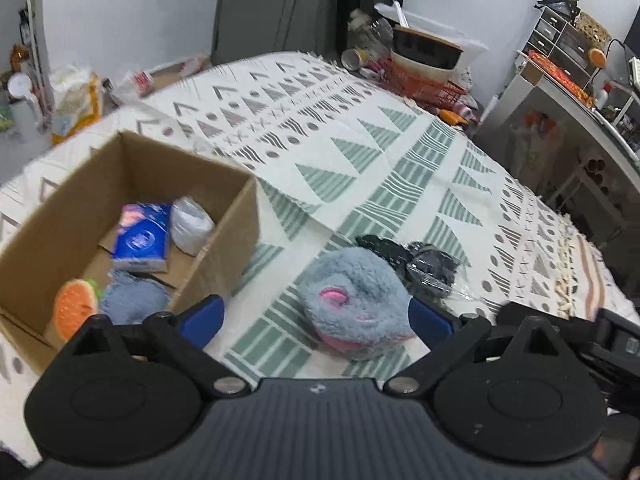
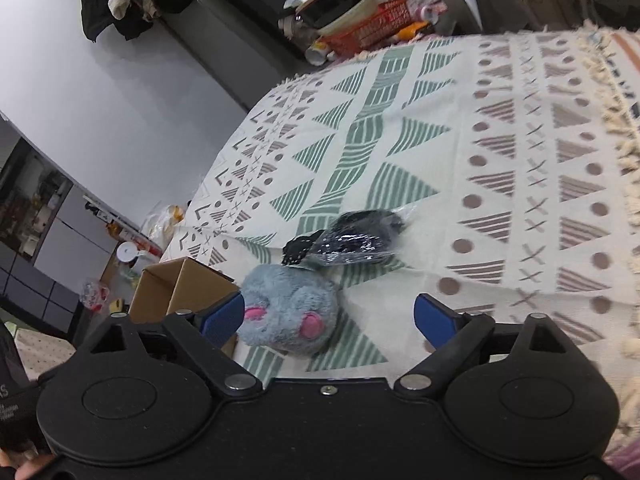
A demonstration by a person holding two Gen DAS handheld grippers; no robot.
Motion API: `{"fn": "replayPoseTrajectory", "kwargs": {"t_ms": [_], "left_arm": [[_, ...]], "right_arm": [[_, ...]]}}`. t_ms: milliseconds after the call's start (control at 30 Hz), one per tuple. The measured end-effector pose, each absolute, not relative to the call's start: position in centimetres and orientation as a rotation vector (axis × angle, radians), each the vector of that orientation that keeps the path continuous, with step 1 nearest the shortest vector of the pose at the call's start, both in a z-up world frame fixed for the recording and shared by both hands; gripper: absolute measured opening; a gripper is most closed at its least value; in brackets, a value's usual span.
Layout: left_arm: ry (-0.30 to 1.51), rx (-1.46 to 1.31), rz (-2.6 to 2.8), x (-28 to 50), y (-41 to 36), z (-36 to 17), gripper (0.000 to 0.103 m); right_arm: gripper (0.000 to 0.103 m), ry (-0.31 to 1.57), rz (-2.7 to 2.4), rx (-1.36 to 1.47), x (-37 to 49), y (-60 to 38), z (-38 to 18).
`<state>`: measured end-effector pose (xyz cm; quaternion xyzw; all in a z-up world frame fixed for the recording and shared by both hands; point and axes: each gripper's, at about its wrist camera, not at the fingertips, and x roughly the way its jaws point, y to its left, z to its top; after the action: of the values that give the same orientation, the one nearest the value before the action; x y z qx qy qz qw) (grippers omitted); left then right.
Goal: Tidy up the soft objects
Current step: 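Withdraw the left gripper from the box while the right gripper moves toward the grey mouse plush, then close the left gripper on the grey mouse plush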
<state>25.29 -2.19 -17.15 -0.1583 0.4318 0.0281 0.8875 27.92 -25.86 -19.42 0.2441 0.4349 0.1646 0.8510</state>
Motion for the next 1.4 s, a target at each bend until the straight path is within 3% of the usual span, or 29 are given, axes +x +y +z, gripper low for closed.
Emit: {"fn": "replayPoseTrajectory", "kwargs": {"t_ms": [100, 267, 333, 433, 767, 867, 967, 1067, 1167, 1400], "left_arm": [[0.892, -0.354, 0.056, 25.8, -2.2, -17.7, 0.092], [0.934, -0.432, 0.046, 27.0, -1.7, -19.3, 0.062], [0.948, -0.443, 0.049, 27.4, -1.6, -20.0, 0.056], [0.965, -0.453, 0.059, 27.9, -1.6, -20.7, 0.052], [1.036, -0.549, 0.004, 29.1, -1.7, -22.8, 0.051], [1.025, -0.534, -0.028, 29.1, -2.3, -22.6, 0.039], [1.006, -0.496, -0.047, 28.7, -3.1, -22.4, 0.035], [0.988, -0.491, -0.048, 28.3, -3.2, -22.0, 0.021], [0.979, -0.503, -0.056, 28.1, -2.9, -21.6, 0.017], [0.932, -0.493, -0.070, 26.8, -2.9, -19.9, 0.016]], "right_arm": [[0.085, 0.937, 0.363, 0.544, 29.0, -25.3, -20.2], [0.085, 0.966, 0.396, 0.598, 30.5, -24.6, -21.3], [0.085, 0.971, 0.406, 0.612, 31.0, -24.4, -21.7], [0.085, 0.977, 0.411, 0.612, 31.5, -24.1, -22.4], [0.085, 1.002, 0.423, 0.617, 32.8, -23.6, -24.4], [0.085, 1.006, 0.418, 0.620, 32.7, -23.8, -24.5], [0.085, 1.017, 0.414, 0.606, 32.7, -23.8, -24.7], [0.069, 1.059, 0.408, 0.603, 32.7, -23.7, -25.4], [0.048, 1.089, 0.429, 0.643, 32.7, -23.9, -25.9], [0.040, 1.028, 0.455, 0.623, 31.1, -23.9, -24.0]]}}
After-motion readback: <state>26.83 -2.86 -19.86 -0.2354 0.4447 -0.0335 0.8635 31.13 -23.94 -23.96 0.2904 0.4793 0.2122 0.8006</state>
